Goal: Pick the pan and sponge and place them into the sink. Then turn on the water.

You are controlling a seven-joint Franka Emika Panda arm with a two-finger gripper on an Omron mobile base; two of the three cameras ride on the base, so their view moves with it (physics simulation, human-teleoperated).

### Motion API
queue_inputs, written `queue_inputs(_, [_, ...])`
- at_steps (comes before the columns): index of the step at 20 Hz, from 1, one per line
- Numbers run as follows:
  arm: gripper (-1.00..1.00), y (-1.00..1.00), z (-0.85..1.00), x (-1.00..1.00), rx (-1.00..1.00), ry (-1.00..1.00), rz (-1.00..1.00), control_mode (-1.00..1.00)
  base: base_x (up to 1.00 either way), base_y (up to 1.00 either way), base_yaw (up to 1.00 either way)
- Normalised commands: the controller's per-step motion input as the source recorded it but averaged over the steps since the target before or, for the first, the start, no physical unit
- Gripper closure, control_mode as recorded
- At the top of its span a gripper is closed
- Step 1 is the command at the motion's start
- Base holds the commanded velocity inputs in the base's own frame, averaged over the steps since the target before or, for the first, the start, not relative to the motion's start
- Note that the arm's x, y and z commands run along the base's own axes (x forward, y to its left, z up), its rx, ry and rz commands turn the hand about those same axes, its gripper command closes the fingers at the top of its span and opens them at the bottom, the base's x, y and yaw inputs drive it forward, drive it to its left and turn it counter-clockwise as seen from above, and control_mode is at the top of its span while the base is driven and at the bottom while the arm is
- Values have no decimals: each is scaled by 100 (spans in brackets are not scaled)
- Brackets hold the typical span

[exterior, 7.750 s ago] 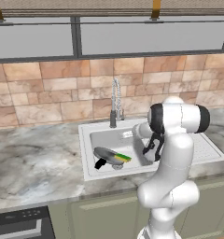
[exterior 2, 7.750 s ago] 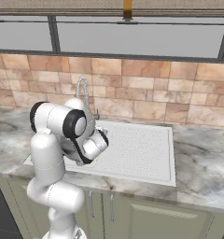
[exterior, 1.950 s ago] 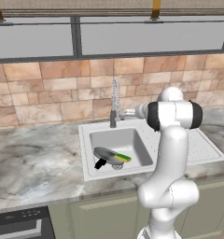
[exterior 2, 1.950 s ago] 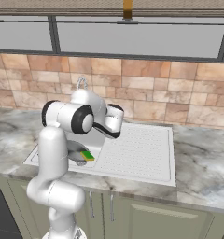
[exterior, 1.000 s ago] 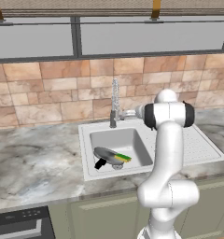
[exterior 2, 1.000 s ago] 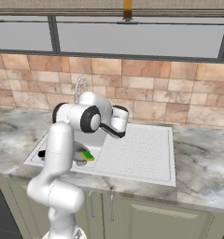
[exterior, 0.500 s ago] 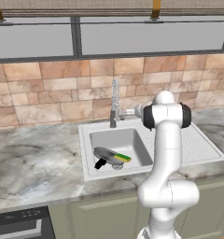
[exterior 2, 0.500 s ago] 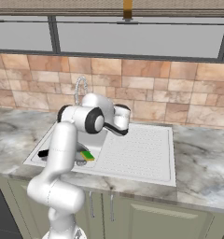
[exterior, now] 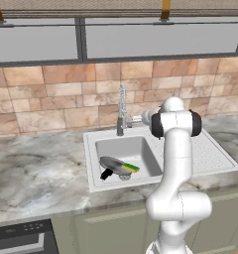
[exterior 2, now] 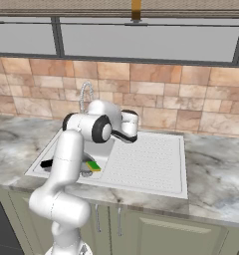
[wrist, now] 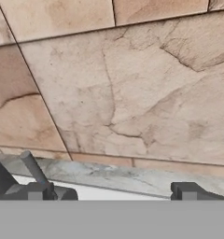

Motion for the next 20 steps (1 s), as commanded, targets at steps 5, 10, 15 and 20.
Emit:
queue_inputs(5, [-100, 0, -8, 5, 3, -3, 8, -100, 0, 0, 0])
queue_inputs(10, [-100, 0, 18, -31, 4, -15, 10, -100, 0, 0, 0])
queue_inputs(15, [-100, 0, 1, -15, 1, -10, 12, -100, 0, 0, 0])
queue_inputs(20, [-100, -6, -31, 0, 0, -1, 14, -100, 0, 0, 0])
